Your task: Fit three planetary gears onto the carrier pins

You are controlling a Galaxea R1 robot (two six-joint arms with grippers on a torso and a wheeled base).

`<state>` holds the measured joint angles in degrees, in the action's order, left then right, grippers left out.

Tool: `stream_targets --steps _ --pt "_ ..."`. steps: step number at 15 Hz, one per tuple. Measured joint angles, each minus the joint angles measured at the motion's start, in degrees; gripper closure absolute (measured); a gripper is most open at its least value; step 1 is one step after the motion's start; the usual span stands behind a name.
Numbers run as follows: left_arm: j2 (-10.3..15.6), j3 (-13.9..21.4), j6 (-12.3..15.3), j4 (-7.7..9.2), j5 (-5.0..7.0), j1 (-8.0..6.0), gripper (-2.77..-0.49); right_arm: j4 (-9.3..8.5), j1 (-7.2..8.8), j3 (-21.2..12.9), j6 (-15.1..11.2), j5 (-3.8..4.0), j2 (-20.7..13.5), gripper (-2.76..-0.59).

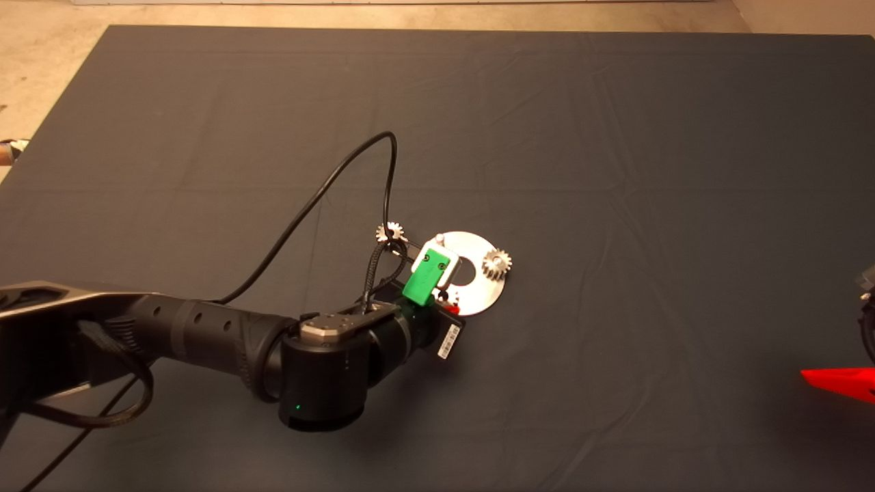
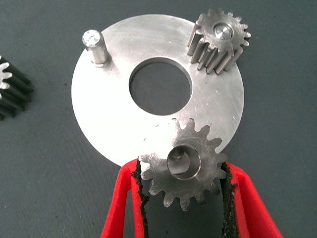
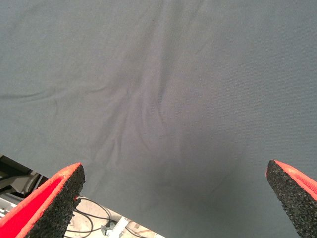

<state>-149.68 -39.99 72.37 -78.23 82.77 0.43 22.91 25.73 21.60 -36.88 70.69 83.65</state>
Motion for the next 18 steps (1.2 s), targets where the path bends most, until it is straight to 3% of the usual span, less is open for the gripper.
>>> stream_targets --steps 3,16,18 --pt "-0.07 -1.23 0.00 -0.05 -1.01 -0.14 -0.60 0.02 0.00 0.00 0.00 -0.02 0.06 -2.73" --pt "-0.02 -1.61 0.00 0.03 -0.72 -0.14 -0.60 0.02 0.33 0.00 -0.02 -0.02 1.10 -2.73" --pt "-0.02 -1.61 0.00 0.04 -0.72 -0.14 -0.71 0.02 0.33 0.00 -0.02 0.00 0.94 -2.73"
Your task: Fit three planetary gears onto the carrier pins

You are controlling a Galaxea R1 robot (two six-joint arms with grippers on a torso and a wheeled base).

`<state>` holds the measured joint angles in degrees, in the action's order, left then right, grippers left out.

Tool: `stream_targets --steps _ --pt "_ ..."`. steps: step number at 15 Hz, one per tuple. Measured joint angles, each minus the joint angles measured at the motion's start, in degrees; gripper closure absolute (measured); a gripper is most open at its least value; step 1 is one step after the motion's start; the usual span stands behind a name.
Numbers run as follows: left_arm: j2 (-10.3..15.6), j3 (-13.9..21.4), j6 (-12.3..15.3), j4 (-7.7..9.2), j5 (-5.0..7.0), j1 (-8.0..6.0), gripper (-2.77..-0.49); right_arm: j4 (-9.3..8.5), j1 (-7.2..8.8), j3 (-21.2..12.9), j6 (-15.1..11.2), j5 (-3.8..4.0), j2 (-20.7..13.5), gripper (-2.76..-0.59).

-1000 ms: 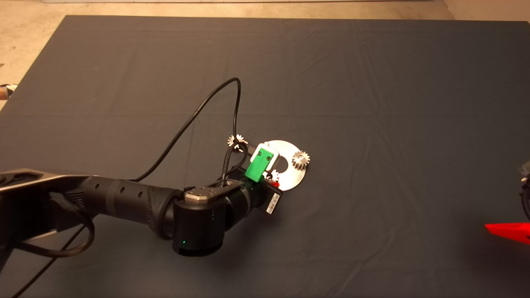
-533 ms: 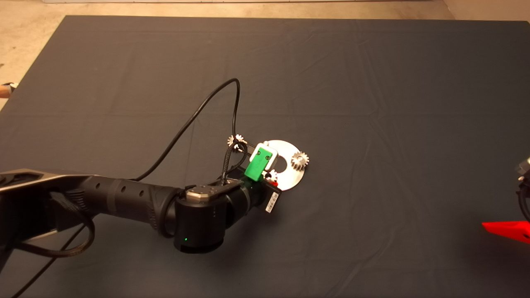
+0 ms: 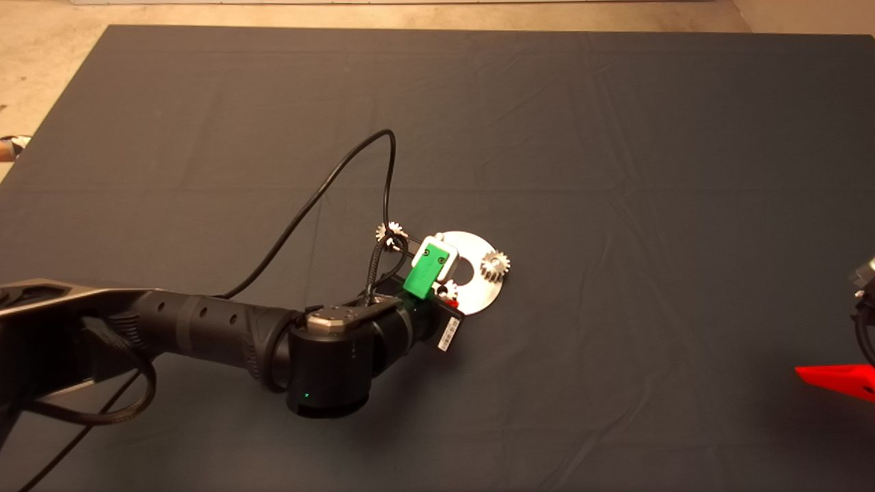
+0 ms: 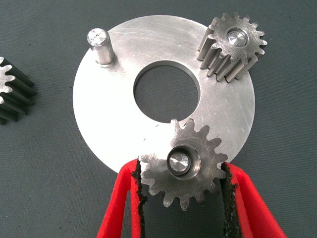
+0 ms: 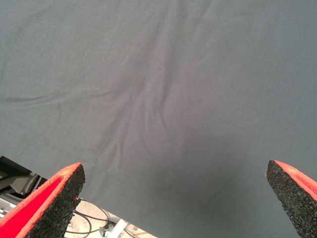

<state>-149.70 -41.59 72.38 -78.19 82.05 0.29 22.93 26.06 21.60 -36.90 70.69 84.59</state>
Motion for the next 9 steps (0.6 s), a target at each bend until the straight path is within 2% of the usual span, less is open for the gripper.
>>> stream_targets --steps 9 --pt "0.02 0.22 0.00 -0.04 0.00 -0.01 -1.15 0.00 0.00 0.00 0.00 -0.02 0.05 -2.73"
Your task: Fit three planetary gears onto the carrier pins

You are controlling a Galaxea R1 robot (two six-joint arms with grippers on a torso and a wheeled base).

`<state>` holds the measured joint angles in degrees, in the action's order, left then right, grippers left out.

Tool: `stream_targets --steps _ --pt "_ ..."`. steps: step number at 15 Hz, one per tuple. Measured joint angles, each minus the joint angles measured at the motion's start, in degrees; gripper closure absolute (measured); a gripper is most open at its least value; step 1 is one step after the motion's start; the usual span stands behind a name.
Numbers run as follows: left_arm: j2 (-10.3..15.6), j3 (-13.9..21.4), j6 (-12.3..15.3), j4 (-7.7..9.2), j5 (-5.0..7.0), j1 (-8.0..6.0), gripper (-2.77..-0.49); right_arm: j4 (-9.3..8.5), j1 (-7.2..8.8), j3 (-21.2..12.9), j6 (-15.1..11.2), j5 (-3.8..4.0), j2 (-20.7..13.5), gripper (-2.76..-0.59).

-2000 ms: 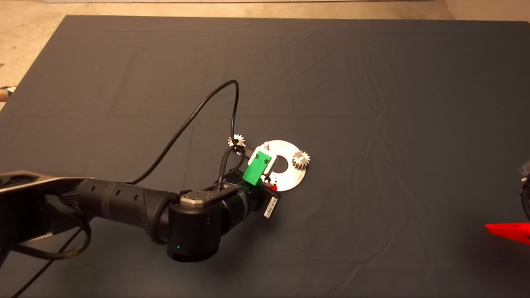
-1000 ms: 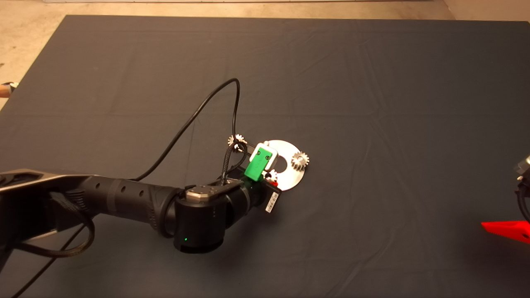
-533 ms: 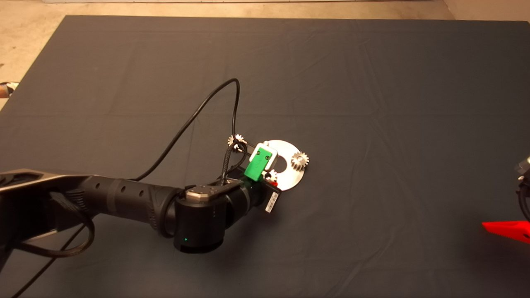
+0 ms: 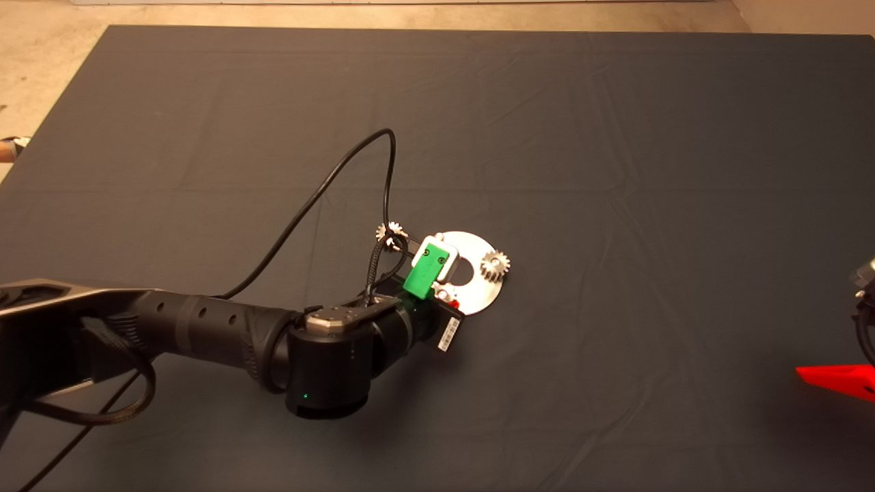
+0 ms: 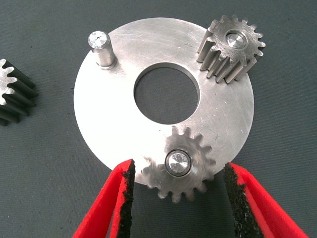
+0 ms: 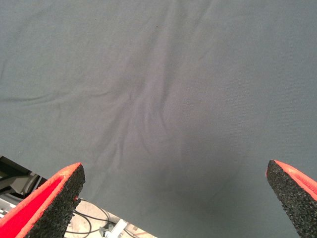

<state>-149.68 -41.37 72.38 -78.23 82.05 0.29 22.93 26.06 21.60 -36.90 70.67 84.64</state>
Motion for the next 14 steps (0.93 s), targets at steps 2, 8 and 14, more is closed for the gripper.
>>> stream_targets --steps 2,8,14 --pt "0.00 0.00 0.00 0.00 0.00 -0.02 -1.28 0.00 0.00 0.00 0.00 0.00 0.00 -2.73" --pt "0.15 0.61 -0.02 1.88 0.02 -3.48 -1.44 0.00 0.00 0.00 0.00 0.02 0.11 -2.73" --pt "1.22 0.23 -0.11 3.63 0.16 -7.45 -1.44 0.00 0.00 0.00 0.00 0.26 0.37 -2.73"
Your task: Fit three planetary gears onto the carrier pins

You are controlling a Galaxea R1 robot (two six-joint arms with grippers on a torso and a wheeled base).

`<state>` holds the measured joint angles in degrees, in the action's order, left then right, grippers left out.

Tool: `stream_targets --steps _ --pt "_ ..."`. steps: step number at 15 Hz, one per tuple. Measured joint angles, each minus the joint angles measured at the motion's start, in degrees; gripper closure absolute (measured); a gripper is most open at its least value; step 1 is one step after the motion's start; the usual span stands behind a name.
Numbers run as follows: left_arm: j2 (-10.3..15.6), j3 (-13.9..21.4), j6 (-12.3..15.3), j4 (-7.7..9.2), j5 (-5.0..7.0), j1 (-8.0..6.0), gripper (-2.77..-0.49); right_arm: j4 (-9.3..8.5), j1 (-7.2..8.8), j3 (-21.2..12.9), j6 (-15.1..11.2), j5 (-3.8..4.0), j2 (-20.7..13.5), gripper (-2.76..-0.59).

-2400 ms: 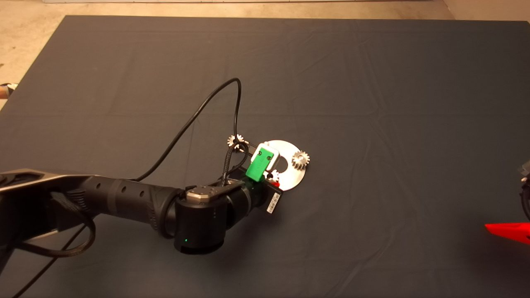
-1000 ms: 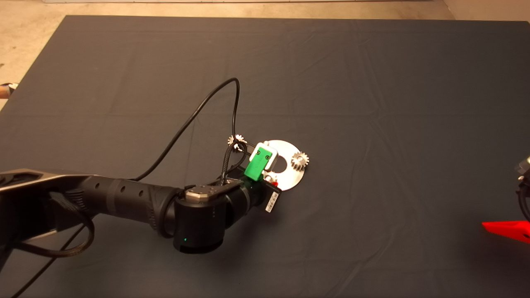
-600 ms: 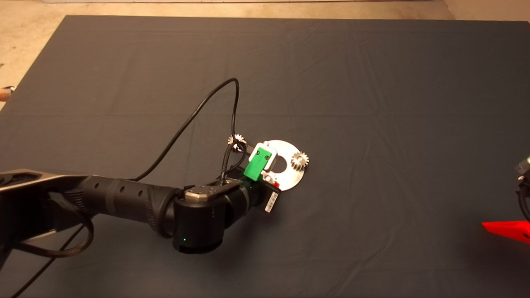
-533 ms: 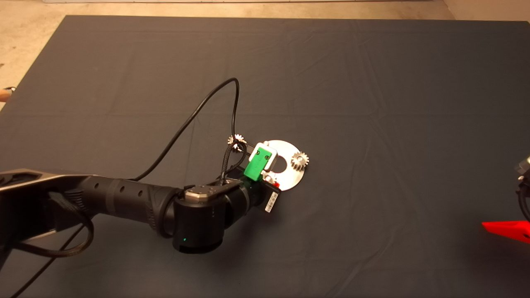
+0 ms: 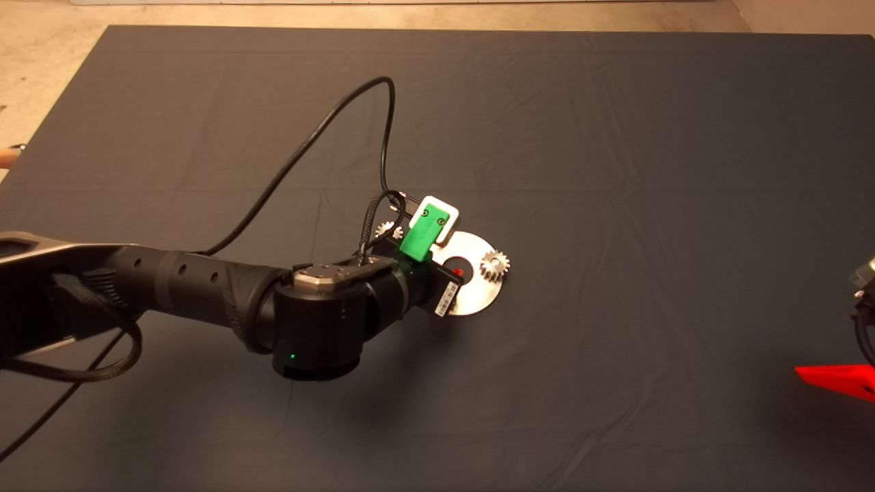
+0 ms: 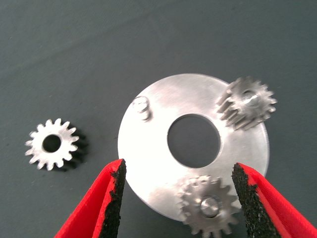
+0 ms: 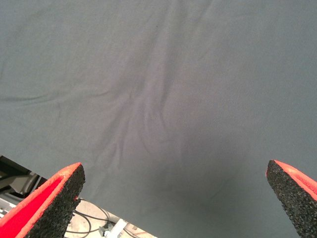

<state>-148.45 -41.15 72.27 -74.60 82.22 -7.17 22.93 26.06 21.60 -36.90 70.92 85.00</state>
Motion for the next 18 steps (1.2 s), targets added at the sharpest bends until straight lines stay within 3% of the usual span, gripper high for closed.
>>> stream_targets --steps 3,8,11,14,18 --pt "0.92 -2.19 -2.80 0.07 0.09 0.00 -1.49 0.00 0.00 0.00 0.00 0.02 0.41 -2.73" --pt "2.14 -4.33 -4.55 0.08 -0.59 0.00 -1.60 0.00 0.00 -0.06 0.00 0.18 0.44 -2.73" --pt "2.42 -6.85 -4.88 0.08 -2.69 0.00 -1.60 -0.02 0.00 -0.07 0.00 0.27 0.39 -2.73" --pt "2.58 -9.82 -5.13 0.08 -5.93 0.01 -1.75 0.00 0.00 -0.28 0.00 0.22 0.38 -2.73" --pt "2.55 -11.38 -6.64 0.08 -7.28 0.00 -1.88 -0.01 0.00 -0.28 0.02 0.38 0.22 -2.73"
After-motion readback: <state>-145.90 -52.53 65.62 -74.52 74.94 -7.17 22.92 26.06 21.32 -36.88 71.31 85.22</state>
